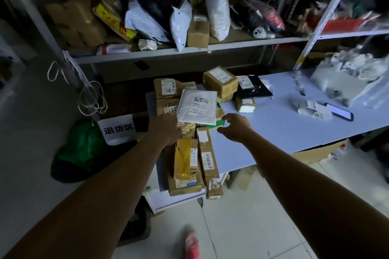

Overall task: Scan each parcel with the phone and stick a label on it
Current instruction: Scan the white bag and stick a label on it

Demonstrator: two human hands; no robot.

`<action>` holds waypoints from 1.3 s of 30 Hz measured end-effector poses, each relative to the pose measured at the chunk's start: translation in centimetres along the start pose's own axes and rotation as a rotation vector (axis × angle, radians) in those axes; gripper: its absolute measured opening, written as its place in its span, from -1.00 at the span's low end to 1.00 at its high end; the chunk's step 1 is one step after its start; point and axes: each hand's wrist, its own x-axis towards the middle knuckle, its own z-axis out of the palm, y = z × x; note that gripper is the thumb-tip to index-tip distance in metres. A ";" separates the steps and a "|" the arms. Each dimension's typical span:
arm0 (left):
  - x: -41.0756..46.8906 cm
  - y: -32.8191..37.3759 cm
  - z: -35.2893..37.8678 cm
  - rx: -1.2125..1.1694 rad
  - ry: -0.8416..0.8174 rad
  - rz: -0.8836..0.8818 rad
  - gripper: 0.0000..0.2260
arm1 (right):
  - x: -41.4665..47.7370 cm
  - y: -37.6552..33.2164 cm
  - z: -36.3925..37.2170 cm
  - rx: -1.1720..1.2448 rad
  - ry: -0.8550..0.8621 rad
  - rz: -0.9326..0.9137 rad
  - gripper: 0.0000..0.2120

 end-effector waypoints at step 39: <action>22.8 34.2 8.5 -0.810 0.379 -0.422 -0.87 | 24.7 29.6 -14.0 0.678 -0.119 0.033 -0.67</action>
